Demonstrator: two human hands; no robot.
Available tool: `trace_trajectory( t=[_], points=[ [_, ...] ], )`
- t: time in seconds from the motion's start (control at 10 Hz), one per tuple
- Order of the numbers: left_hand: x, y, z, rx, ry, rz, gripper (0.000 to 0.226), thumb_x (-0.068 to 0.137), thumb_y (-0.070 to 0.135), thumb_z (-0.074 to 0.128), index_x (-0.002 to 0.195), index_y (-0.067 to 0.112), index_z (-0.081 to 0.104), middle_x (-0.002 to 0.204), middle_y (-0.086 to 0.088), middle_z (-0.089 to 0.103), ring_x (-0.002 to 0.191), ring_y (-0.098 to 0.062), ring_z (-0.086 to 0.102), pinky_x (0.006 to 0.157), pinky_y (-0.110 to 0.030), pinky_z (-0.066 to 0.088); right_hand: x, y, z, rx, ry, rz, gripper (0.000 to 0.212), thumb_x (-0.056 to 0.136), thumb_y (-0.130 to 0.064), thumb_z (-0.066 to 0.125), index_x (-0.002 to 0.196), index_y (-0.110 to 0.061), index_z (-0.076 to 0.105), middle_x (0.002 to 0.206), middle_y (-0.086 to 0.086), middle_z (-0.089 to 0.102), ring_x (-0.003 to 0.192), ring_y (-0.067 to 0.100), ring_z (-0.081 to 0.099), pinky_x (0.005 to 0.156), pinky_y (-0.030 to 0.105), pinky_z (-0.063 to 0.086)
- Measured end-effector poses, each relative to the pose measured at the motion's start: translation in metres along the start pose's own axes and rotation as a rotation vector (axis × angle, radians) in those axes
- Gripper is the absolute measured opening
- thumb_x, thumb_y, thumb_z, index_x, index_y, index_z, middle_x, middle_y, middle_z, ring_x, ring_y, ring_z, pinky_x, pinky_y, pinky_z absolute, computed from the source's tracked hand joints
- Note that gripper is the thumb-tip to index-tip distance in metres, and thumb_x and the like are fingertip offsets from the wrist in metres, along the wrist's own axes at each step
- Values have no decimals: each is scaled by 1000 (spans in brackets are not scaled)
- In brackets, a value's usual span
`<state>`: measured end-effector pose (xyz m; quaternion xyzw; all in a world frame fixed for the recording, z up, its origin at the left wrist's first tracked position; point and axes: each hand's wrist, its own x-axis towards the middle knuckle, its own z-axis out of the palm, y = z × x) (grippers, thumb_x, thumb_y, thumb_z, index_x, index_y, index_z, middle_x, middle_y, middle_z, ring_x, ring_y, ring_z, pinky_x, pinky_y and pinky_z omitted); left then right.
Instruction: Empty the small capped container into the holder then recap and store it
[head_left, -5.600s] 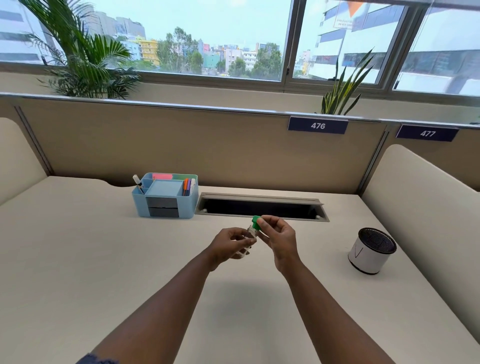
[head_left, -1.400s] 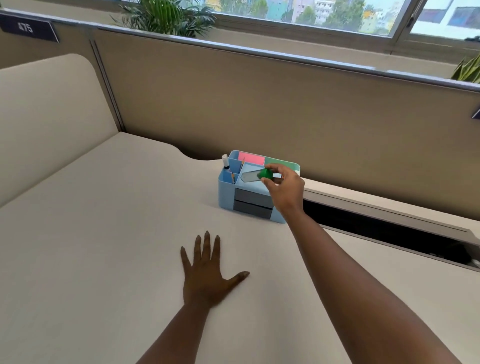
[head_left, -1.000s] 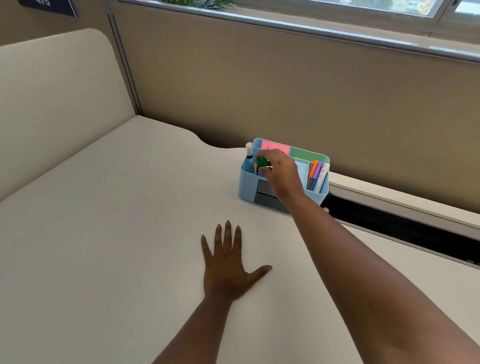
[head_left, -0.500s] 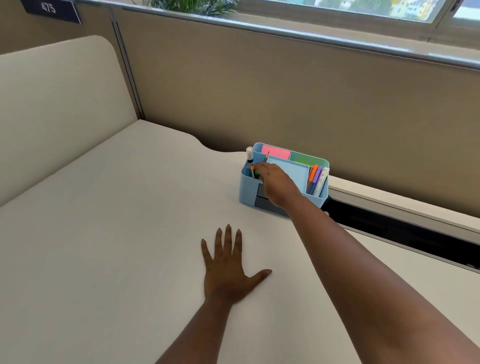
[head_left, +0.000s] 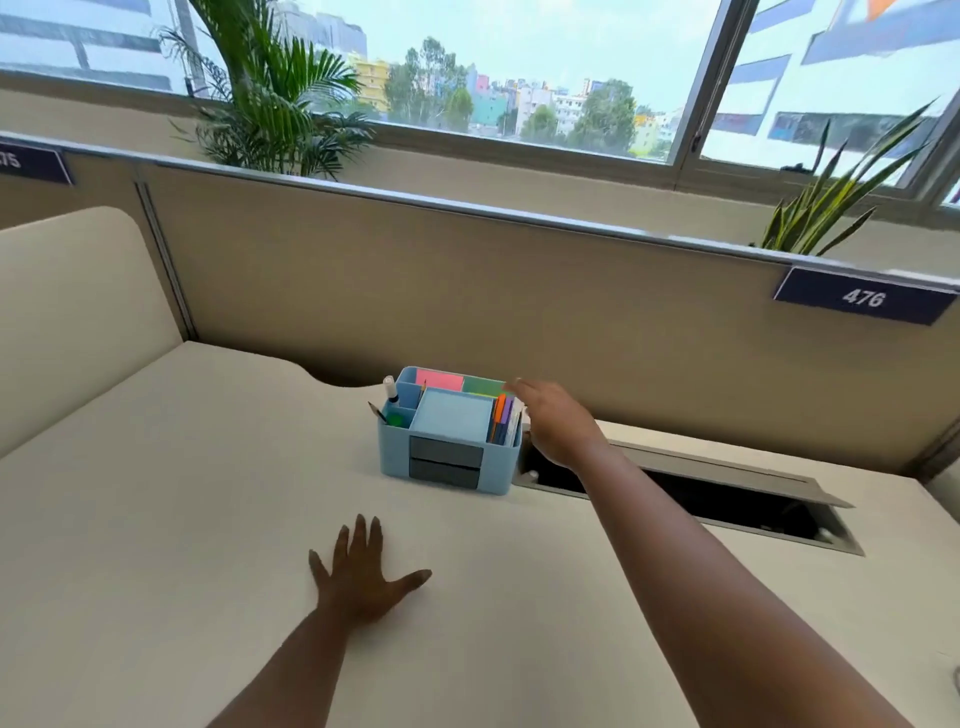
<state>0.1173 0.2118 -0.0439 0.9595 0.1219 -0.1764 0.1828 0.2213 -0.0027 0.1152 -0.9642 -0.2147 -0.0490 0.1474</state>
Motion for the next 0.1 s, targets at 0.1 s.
trace_trajectory(
  t=[0.1],
  points=[
    [0, 24, -25, 100, 207, 108, 94, 83, 69, 32, 148, 13, -6, 160, -7, -7, 148, -22, -7, 117, -54, -5, -17, 9, -28, -45, 81, 66, 59, 84, 9, 33, 138, -15, 35, 147, 9, 39, 137, 23, 31, 108, 38, 35]
  ],
)
